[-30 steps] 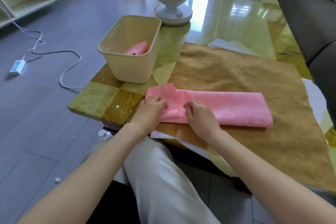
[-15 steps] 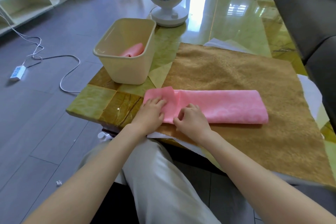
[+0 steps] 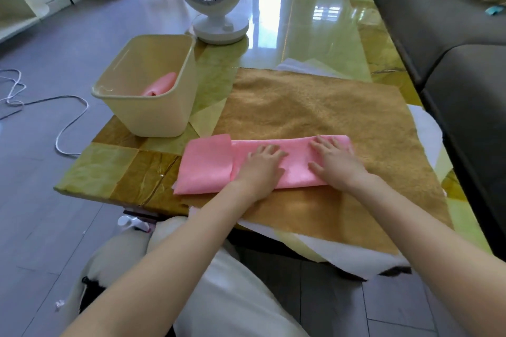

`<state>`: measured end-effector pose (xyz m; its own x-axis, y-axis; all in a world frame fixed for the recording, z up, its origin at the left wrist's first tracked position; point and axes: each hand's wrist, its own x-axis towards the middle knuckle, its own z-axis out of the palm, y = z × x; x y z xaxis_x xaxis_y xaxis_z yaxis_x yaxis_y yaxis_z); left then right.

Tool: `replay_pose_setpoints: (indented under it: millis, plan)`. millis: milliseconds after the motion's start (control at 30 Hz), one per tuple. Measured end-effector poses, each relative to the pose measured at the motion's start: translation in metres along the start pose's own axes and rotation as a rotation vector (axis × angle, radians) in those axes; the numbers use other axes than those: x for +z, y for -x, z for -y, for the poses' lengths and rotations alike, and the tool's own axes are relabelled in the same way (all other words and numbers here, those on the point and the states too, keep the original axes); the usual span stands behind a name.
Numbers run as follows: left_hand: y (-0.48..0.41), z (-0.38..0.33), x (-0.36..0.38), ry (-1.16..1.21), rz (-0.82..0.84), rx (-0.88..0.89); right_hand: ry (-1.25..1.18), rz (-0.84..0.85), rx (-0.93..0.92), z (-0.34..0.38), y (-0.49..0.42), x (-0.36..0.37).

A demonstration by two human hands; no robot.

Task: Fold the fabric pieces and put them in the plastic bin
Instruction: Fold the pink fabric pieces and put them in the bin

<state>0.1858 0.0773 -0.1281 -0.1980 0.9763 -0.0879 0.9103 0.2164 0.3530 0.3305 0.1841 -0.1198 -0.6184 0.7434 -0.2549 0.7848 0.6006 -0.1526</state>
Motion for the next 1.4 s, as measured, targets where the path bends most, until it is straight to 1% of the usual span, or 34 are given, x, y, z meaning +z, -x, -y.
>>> replay_pose_setpoints:
  millis: [100,200,300,400,500,533,600,667,700,733,800,833,867,900,967,1033,1100,1167,1300,1333,1400]
  plan:
    - [-0.012,-0.016,0.008,-0.039,0.068,-0.044,-0.123,-0.064,0.115,-0.014,0.000,-0.002]
    - [-0.017,-0.024,0.013,-0.106,0.073,-0.085,-0.276,-0.168,0.290,-0.025,0.008,-0.002]
    - [-0.016,-0.032,0.017,-0.130,0.068,-0.106,-0.392,-0.176,0.373,-0.035,0.014,-0.004]
    - [-0.015,-0.038,0.022,-0.149,0.045,-0.089,-0.465,-0.138,0.415,-0.043,0.015,-0.003]
    - [-0.014,-0.041,0.025,-0.182,0.044,-0.081,-0.413,-0.049,0.410,-0.046,0.019,-0.009]
    - [-0.014,-0.042,0.024,-0.185,0.050,-0.083,-0.406,-0.055,0.393,-0.043,0.022,-0.012]
    - [-0.015,-0.043,0.022,-0.154,0.068,-0.093,-0.421,-0.149,0.339,-0.034,0.026,-0.020]
    - [-0.016,-0.042,0.018,-0.023,0.036,-0.099,-0.448,-0.293,0.254,-0.014,0.032,-0.027]
    - [-0.017,-0.041,0.015,0.104,-0.011,-0.104,-0.461,-0.358,0.203,-0.003,0.034,-0.028]
    - [-0.017,-0.041,0.010,0.285,-0.080,-0.123,-0.463,-0.409,0.143,0.008,0.036,-0.029]
    - [-0.012,-0.040,-0.005,0.681,-0.243,-0.204,-0.418,-0.441,0.017,0.030,0.041,-0.025]
    - [-0.009,-0.038,-0.013,0.806,-0.316,-0.251,-0.380,-0.436,-0.039,0.040,0.043,-0.020]
    - [-0.006,-0.036,-0.022,0.859,-0.367,-0.286,-0.348,-0.441,-0.091,0.050,0.044,-0.015]
    - [-0.004,-0.032,-0.029,0.874,-0.383,-0.305,-0.332,-0.456,-0.135,0.057,0.045,-0.010]
    - [0.001,-0.023,-0.035,0.863,-0.356,-0.302,-0.326,-0.476,-0.193,0.069,0.044,0.000]
    - [0.004,-0.015,-0.035,0.788,-0.328,-0.318,-0.327,-0.456,-0.207,0.076,0.041,0.007]
    - [0.003,-0.004,-0.033,0.698,-0.344,-0.349,-0.318,-0.422,-0.204,0.079,0.040,0.013]
    - [0.000,0.004,-0.033,0.628,-0.339,-0.368,-0.278,-0.420,-0.186,0.075,0.041,0.018]
    - [-0.006,0.015,-0.039,0.420,-0.315,-0.412,-0.167,-0.419,-0.078,0.057,0.041,0.024]
    - [-0.007,0.018,-0.039,0.379,-0.305,-0.421,-0.159,-0.408,-0.070,0.053,0.041,0.025]
    - [-0.010,0.025,-0.035,0.367,-0.272,-0.431,-0.146,-0.388,-0.100,0.048,0.043,0.028]
